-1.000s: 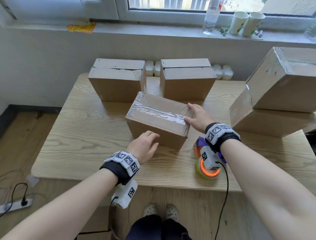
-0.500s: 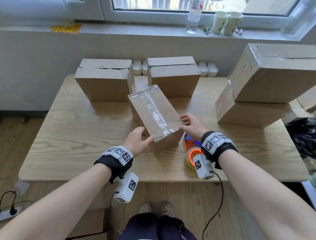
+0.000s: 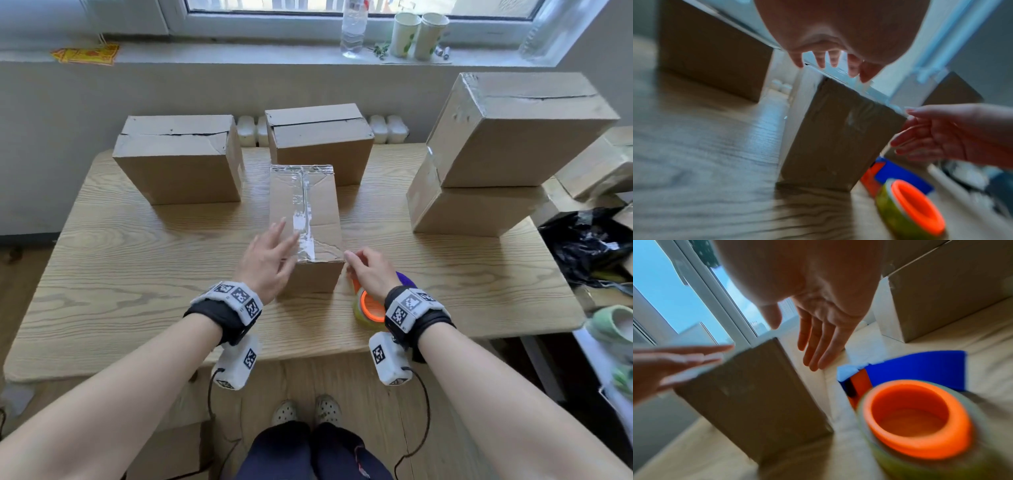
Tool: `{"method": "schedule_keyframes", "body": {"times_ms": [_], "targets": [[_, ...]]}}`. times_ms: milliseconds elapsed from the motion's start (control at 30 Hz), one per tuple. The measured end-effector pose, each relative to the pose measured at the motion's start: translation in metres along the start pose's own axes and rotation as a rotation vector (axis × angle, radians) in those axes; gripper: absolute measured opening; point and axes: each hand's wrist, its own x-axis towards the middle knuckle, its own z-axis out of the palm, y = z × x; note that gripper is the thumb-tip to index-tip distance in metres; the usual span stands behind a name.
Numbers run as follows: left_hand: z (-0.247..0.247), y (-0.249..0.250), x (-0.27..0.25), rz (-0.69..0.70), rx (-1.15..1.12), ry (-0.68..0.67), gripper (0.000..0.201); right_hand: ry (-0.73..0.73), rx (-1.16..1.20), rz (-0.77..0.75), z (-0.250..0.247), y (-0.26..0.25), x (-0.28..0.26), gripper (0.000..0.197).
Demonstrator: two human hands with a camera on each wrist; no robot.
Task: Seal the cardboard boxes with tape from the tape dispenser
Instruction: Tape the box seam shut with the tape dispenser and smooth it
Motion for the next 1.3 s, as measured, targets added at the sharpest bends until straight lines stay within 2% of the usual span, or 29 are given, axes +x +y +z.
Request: {"method": "schedule_keyframes", "body": {"times_ms": [67,133,300,467,600,700,800,933,1033,1167,1300], "targets": [[0.008,0.001,0.0,0.138,0.192,-0.076,0.061,-0.014,-0.142,0.073,0.003,0.017,-0.006,0.037],[0.015,-0.003,0.001,0.22,0.288,-0.107,0.067,-0.043,-0.313,0.137,0.005,0.033,-0.012,0.038],[0.02,-0.013,0.0,0.311,0.297,-0.037,0.057,-0.077,-0.553,0.249,0.016,0.057,-0.019,0.046],[0.022,-0.02,0.004,0.36,0.289,0.054,0.061,-0.148,-0.631,0.204,0.029,0.064,-0.014,0.032],[0.018,-0.022,0.007,0.35,0.297,0.05,0.06,-0.162,-0.579,0.194,0.019,0.062,-0.012,0.034],[0.008,-0.012,0.008,0.281,0.286,-0.051,0.057,-0.094,-0.475,0.146,-0.003,0.055,-0.011,0.029],[0.0,-0.002,0.011,0.23,0.315,-0.109,0.049,-0.037,-0.317,0.135,-0.03,0.038,-0.01,0.032],[-0.023,0.019,0.026,0.184,0.226,-0.167,0.047,0.125,-0.057,0.031,-0.063,0.004,-0.015,0.033],[-0.043,0.043,0.044,0.257,0.193,-0.141,0.056,0.173,-0.011,-0.096,-0.086,-0.017,-0.019,0.03],[-0.066,0.073,0.066,0.323,0.188,-0.022,0.062,0.071,-0.068,-0.235,-0.104,-0.044,-0.025,0.023],[-0.085,0.087,0.077,0.325,0.223,-0.052,0.043,0.034,-0.14,-0.33,-0.108,-0.062,-0.029,0.021]]}}
